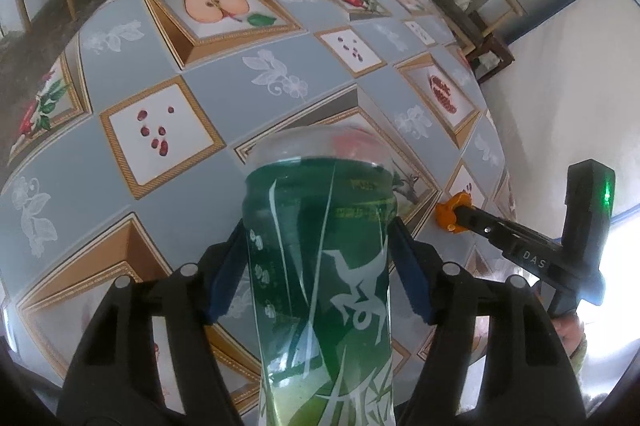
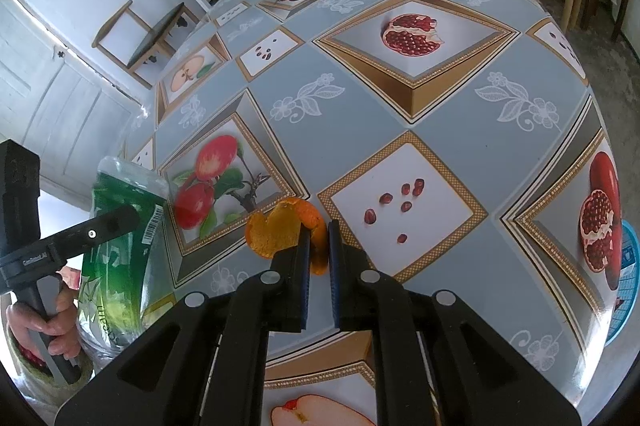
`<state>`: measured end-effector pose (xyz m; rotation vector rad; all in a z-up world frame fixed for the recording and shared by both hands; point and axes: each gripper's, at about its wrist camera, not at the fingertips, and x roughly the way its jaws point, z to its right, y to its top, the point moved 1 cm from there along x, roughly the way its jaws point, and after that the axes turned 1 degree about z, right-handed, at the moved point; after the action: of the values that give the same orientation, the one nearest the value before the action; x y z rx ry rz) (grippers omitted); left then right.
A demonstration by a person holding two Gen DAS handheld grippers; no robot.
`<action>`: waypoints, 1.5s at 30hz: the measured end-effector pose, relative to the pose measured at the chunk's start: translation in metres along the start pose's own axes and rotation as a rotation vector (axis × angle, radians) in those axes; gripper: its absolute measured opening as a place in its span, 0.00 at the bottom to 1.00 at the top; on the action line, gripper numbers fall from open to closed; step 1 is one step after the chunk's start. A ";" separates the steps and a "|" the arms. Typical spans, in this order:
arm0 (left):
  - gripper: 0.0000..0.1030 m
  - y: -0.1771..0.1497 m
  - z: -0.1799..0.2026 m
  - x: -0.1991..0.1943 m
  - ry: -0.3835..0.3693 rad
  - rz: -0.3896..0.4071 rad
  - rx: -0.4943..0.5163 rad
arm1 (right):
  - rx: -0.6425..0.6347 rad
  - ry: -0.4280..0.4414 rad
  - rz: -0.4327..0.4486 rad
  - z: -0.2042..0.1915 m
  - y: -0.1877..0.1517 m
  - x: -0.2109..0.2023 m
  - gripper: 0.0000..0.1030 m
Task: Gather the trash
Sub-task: 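Lift the green bottle with the left tool while the right tool grips the orange cap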
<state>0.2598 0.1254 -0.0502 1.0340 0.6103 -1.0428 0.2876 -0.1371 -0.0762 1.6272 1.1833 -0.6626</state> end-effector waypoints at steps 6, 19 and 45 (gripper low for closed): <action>0.63 -0.003 0.006 -0.025 -0.024 0.091 0.008 | 0.002 -0.002 0.000 0.000 0.000 0.000 0.09; 0.62 -0.015 0.026 -0.072 -0.032 0.215 0.059 | 0.008 0.002 0.032 -0.008 0.001 -0.009 0.09; 0.62 -0.012 0.068 -0.114 -0.020 0.353 0.168 | 0.008 0.097 0.153 -0.027 0.008 -0.066 0.08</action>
<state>0.1990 0.1080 0.0666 1.2254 0.3104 -0.8004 0.2674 -0.1385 -0.0076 1.7535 1.1127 -0.4974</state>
